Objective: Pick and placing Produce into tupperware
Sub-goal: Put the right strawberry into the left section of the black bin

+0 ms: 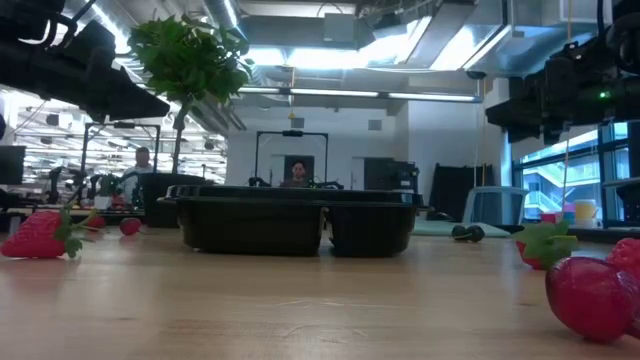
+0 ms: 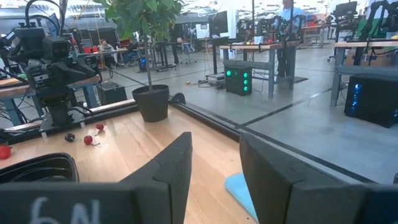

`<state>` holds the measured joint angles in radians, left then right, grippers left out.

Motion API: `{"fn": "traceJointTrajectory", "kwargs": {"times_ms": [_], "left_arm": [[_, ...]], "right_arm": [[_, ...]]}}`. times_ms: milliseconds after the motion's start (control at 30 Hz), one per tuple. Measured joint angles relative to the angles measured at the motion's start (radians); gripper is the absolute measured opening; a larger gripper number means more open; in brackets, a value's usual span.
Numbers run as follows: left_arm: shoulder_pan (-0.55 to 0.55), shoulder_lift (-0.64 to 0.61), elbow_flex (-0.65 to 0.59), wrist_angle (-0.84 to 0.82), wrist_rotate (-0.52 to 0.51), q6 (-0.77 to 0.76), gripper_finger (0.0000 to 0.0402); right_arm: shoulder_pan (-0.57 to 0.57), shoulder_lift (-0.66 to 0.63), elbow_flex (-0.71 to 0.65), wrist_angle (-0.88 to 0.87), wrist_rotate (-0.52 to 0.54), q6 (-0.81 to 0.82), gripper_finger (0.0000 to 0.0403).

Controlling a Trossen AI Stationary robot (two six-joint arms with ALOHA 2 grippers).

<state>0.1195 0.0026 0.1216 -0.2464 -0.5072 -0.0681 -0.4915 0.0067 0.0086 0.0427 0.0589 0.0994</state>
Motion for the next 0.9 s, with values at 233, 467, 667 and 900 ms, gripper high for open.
{"fn": "traceJointTrajectory", "kwargs": {"times_ms": [233, 467, 667, 900], "left_arm": [[0.000, 0.000, 0.000, 0.000, 0.000, 0.000, 0.0120], [0.000, 0.000, 0.000, 0.000, 0.000, 0.000, 0.0120], [0.000, 0.000, 0.000, 0.000, 0.000, 0.000, 0.0120], [0.000, 0.000, 0.000, 0.000, 0.000, 0.000, 0.0120]], "right_arm": [[0.000, 0.000, 0.000, 0.046, -0.001, 0.001, 0.0138], [0.000, 0.000, 0.000, 0.074, -0.104, 0.002, 0.0138], [0.000, 0.000, 0.000, 0.067, -0.109, 0.002, 0.0150], [0.000, 0.000, 0.000, 0.066, -0.109, 0.003, 0.0210]]}}
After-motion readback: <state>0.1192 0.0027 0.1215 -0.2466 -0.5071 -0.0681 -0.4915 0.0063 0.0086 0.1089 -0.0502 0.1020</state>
